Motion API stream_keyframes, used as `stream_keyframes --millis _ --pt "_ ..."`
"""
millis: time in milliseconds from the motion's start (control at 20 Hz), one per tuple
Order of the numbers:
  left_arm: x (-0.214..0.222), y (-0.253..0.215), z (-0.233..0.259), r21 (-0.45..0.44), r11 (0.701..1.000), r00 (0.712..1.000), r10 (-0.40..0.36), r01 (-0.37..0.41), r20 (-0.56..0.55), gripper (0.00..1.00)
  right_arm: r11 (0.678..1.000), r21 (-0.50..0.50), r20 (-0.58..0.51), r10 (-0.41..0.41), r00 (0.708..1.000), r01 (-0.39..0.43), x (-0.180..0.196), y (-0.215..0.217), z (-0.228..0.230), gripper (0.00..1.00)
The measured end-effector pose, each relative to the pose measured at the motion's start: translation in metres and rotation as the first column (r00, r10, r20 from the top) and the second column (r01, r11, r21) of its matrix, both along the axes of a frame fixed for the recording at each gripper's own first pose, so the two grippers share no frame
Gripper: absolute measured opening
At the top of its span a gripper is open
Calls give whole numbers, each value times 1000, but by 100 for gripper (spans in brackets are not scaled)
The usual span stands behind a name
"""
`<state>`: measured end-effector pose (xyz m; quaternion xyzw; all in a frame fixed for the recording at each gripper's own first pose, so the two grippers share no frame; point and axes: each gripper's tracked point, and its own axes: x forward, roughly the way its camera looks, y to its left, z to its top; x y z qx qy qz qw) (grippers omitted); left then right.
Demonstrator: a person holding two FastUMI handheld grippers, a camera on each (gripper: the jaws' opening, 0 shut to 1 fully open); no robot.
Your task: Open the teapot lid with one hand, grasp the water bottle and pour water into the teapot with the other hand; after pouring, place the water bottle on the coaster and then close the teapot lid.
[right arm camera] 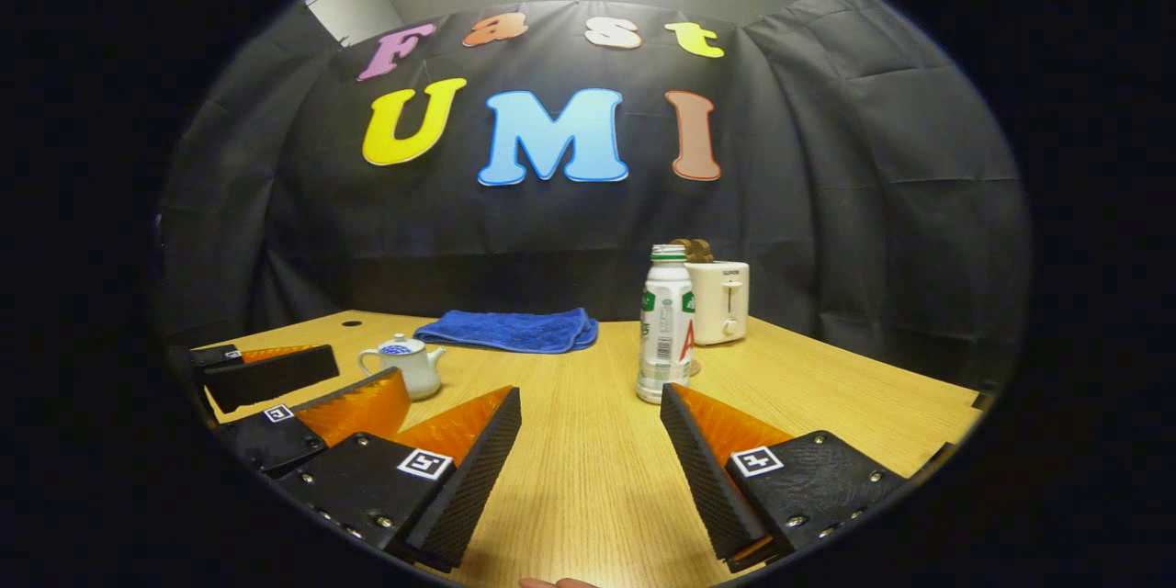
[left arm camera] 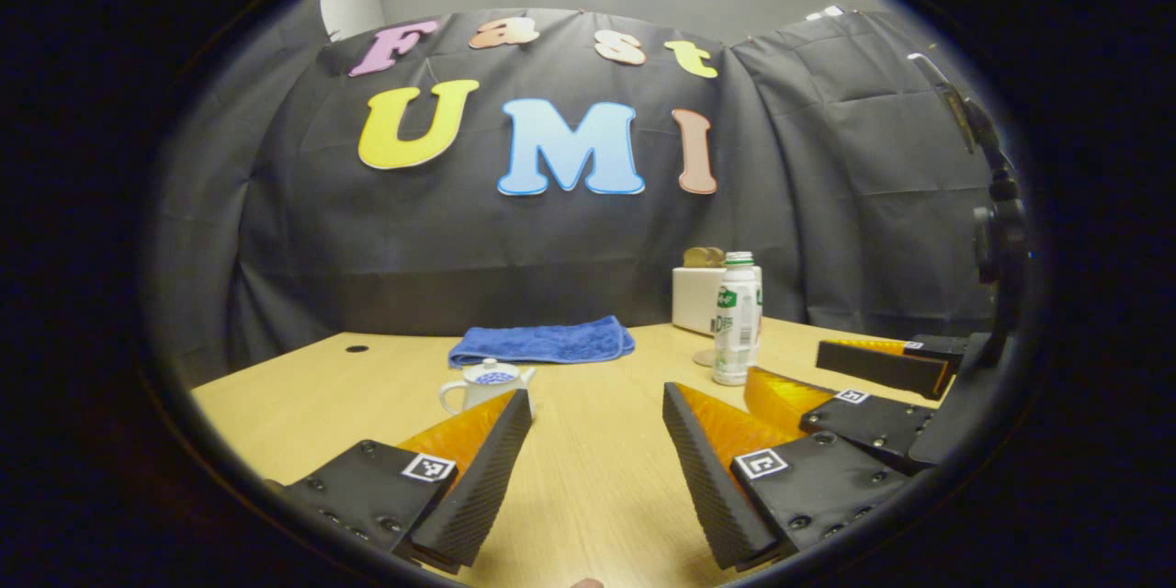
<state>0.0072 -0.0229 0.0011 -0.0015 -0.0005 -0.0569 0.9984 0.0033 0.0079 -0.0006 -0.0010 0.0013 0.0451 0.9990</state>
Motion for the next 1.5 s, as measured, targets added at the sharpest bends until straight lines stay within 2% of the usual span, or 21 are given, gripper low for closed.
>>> stream_keyframes --millis 100,250,400,650,800,1000,1050,1100,1200,1250,1300,1400,1450,1500 --pt "3 5 1 6 1000 1000 12 -12 -2 100 998 11 -33 59 998 -59 4 3 -5 95" --pt "22 35 16 33 994 994 102 -104 42 100 992 83 -93 102 990 -95 13 -2 -11 94" --pt "69 56 25 32 992 992 124 -124 1 100 992 97 -136 96 986 -83 30 -16 -14 95" --pt "149 103 -2 -61 981 976 175 -184 -127 100 994 79 -107 81 991 -73 41 -29 3 95" --pt "167 115 -27 -101 973 960 181 -206 -212 97 994 83 -92 76 993 -68 43 -32 10 94" --pt "178 113 -28 -40 979 963 189 -200 -194 95 995 72 -88 68 994 -62 44 -35 13 95" --pt "179 111 -28 -20 981 963 185 -192 -196 91 996 67 -89 69 994 -63 44 -34 13 95" --pt "181 113 -30 1 979 961 199 -203 -194 75 996 63 -91 69 993 -64 43 -34 13 95" --pt "181 119 -29 20 973 955 229 -229 -188 67 995 67 -99 73 992 -67 43 -34 11 95" --pt "181 125 -33 33 967 949 254 -252 -188 67 995 71 -103 75 992 -68 43 -33 10 95" --pt "183 124 -33 28 967 949 253 -253 -186 49 995 73 -103 76 992 -69 43 -33 9 95" --pt "183 120 -33 26 974 955 228 -227 -189 40 995 77 -102 75 992 -67 43 -34 10 94" --pt "178 115 -20 24 975 960 220 -219 -173 41 994 82 -99 75 992 -67 43 -34 10 94" --pt "185 117 -27 34 977 961 215 -212 -173 33 994 83 -98 74 992 -66 43 -35 11 94"
